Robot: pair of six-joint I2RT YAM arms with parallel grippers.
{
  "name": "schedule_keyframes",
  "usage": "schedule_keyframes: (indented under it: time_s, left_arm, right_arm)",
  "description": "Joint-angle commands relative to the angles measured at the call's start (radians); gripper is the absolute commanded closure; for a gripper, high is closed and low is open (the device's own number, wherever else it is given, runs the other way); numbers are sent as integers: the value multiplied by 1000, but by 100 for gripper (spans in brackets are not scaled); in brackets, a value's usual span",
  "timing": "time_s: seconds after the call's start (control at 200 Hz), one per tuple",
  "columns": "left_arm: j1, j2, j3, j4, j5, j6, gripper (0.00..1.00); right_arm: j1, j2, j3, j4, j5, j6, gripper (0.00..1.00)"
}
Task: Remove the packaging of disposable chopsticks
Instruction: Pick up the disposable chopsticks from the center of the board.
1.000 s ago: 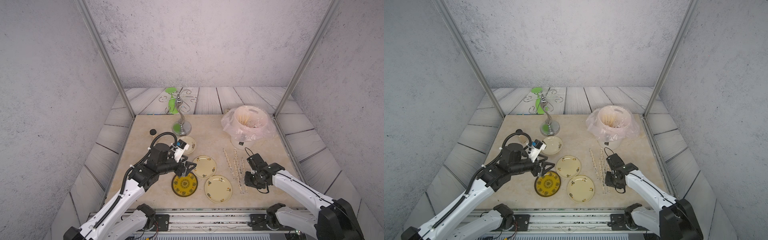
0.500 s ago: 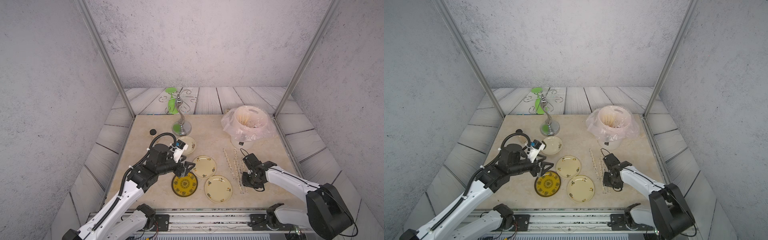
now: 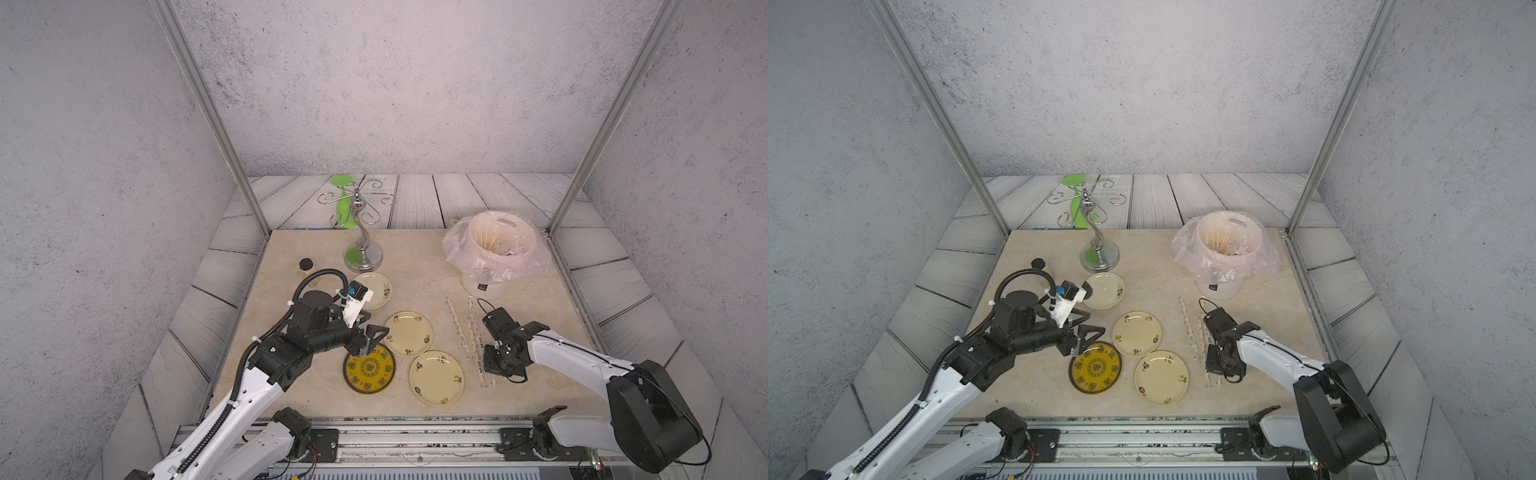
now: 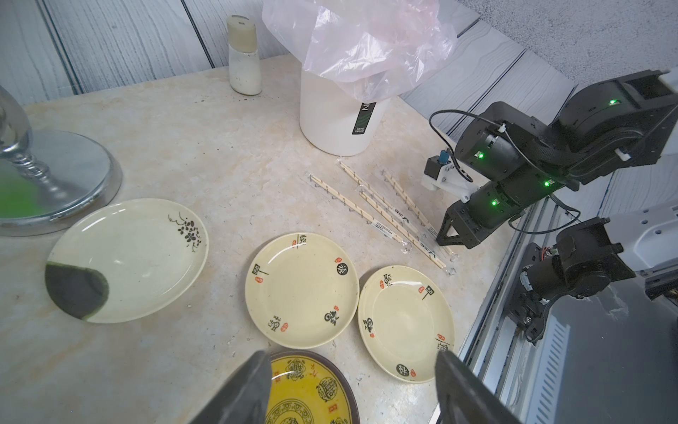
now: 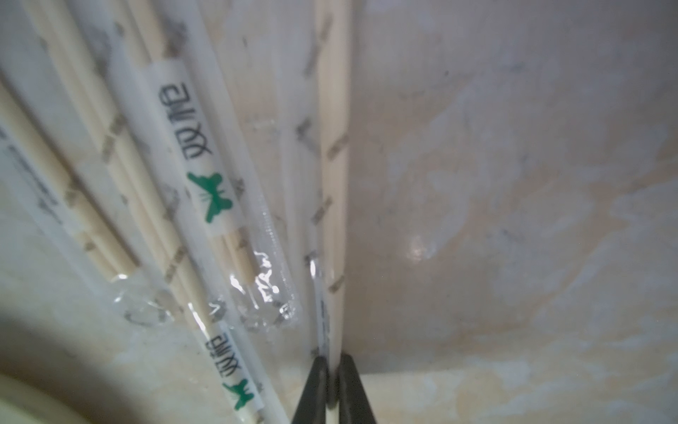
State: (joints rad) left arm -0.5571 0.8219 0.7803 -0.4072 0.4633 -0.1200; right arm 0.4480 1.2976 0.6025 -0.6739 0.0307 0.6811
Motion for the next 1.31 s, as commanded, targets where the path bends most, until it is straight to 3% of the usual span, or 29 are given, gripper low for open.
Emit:
schedule_keyframes:
  time_s: [0.0,0.135,0.215,0.42,0.736,1.046,1.301]
  left_arm:
    - [-1,3,-5,5,0,7,27]
    - [-1,0,-5,1,-16,12,27]
    - [-1,-2,-6,1,-19,12,27]
    - [4,7,-3,13,-51,12,27]
    - [5,33,40,48,-41,-18,27]
    - [3,122,106,253,145,-197,26]
    - [2,302,251,375,293,-300,28]
  right_arm:
    - [5,-14,-22,-19,23,15,94]
    - [4,-40,-33,-28,9,18,94]
    - [5,-74,-37,-38,7,17,100]
    - [5,-253,-37,-99,-9,12,100]
    - [7,-570,-47,-82,-276,-36,100]
    - [8,-689,-74,63,-540,-38,100]
    - [28,-674,-1,106,-626,-155,100]
